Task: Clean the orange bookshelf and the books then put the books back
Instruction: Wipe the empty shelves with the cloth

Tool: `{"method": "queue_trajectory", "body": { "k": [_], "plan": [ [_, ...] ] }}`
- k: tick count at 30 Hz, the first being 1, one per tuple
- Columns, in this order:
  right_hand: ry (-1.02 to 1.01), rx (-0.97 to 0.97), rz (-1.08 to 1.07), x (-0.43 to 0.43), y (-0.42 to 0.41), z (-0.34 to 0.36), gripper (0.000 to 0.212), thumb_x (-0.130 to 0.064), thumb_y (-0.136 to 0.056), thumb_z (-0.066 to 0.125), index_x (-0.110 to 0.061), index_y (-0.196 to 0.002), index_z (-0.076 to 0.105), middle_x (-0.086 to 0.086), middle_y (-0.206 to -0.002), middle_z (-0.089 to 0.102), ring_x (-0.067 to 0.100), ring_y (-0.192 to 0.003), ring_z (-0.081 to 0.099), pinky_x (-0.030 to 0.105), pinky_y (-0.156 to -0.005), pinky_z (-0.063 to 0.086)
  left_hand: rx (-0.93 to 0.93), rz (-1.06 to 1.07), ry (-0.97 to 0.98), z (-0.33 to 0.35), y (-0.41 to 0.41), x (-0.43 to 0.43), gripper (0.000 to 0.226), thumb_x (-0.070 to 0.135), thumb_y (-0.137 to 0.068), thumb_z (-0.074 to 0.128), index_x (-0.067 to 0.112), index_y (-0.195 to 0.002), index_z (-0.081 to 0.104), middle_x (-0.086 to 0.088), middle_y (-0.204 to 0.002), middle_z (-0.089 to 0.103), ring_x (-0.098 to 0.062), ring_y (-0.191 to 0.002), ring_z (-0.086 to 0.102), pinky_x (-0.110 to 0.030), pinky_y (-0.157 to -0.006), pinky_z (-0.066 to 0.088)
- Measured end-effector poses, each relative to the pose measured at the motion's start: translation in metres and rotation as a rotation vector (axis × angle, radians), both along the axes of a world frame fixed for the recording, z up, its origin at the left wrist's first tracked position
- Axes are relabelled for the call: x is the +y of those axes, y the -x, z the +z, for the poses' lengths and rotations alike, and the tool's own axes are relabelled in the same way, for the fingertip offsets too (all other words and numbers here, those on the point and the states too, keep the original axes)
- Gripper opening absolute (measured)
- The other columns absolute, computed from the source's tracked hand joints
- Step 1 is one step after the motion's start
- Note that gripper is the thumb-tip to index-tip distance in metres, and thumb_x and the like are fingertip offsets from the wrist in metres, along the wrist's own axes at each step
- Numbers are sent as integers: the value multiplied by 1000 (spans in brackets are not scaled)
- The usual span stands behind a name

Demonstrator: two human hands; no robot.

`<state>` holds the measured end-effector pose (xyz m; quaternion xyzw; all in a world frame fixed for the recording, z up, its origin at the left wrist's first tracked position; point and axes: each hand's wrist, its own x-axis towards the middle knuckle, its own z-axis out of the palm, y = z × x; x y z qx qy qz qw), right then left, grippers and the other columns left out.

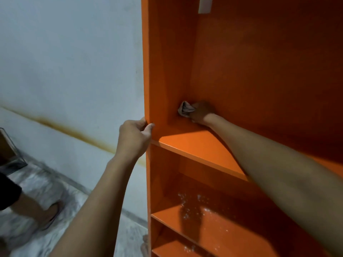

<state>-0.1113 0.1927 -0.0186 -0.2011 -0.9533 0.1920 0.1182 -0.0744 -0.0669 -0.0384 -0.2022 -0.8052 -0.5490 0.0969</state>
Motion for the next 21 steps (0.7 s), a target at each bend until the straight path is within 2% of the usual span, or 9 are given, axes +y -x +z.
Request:
{"method": "queue_trajectory", "body": {
  "k": [3, 6, 8, 10, 12, 14, 17, 19, 21],
  "plan": [
    [92, 40, 93, -18, -19, -4, 9, -13, -90, 62, -18, -94, 68, 2, -88, 65, 22, -83, 63, 27, -59, 45, -32, -38, 30, 4, 1, -4, 37, 27, -98, 56, 6, -129, 62, -8, -122, 68, -26, -110, 66, -32, -94, 50],
    [54, 44, 211, -46, -51, -1, 19, -11, -88, 59, -27, -78, 63, -2, -74, 66, 14, -66, 63, 23, -51, 40, -60, -103, 44, 7, 5, -10, 38, 29, -97, 58, 5, -126, 64, -10, -116, 70, -26, -101, 69, -39, -94, 54],
    [72, 76, 341, -69, -73, -2, 24, -5, -87, 58, -24, -89, 72, -2, -74, 68, 4, -56, 59, 21, -50, 42, -74, -154, 43, 8, 9, -15, 34, 29, -96, 60, 5, -118, 70, -10, -106, 74, -22, -93, 71, -40, -92, 56],
    [79, 124, 483, -95, -94, 1, 36, -2, -87, 59, -30, -105, 73, -7, -81, 71, -2, -57, 59, 18, -53, 45, -108, -203, 48, 10, 12, -20, 31, 31, -95, 61, 7, -108, 75, -9, -95, 75, -21, -89, 72, -43, -90, 57],
    [110, 125, 638, -119, -112, 3, 49, 3, -83, 60, -43, -98, 69, -16, -79, 68, -7, -61, 57, 16, -55, 44, -140, -222, 80, 15, 15, -24, 31, 34, -95, 60, 8, -96, 77, -10, -90, 75, -23, -87, 72, -44, -89, 57],
    [41, 16, 786, -144, -128, -3, 46, 3, -78, 60, -39, -94, 69, -22, -79, 63, -10, -70, 57, 12, -62, 40, -168, -239, 71, 18, 14, -24, 32, 35, -96, 59, 8, -96, 76, -13, -95, 75, -26, -92, 72, -38, -84, 58],
    [-70, -16, 874, -171, -142, -25, 37, 3, -79, 64, -16, -111, 71, -12, -95, 65, 7, -83, 60, 25, -71, 46, -141, -231, 93, 17, 10, -23, 35, 38, -98, 54, 9, -101, 73, -7, -99, 73, -28, -94, 70, -36, -82, 57],
    [-79, 141, 771, -172, -143, -30, 50, 10, -77, 62, -13, -121, 67, -1, -113, 68, 16, -96, 61, 31, -79, 51, -140, -213, 72, 15, 9, -23, 33, 38, -97, 56, 11, -92, 74, -12, -95, 74, -31, -91, 71, -43, -88, 57],
    [-151, 324, 624, -162, -142, -30, 61, 13, -73, 59, -12, -128, 63, 7, -129, 63, 27, -111, 59, 39, -88, 51, -131, -191, 68, 15, 10, -23, 37, 36, -97, 57, 5, -89, 76, -14, -86, 74, -29, -81, 71, -41, -86, 57]
  ]
}}
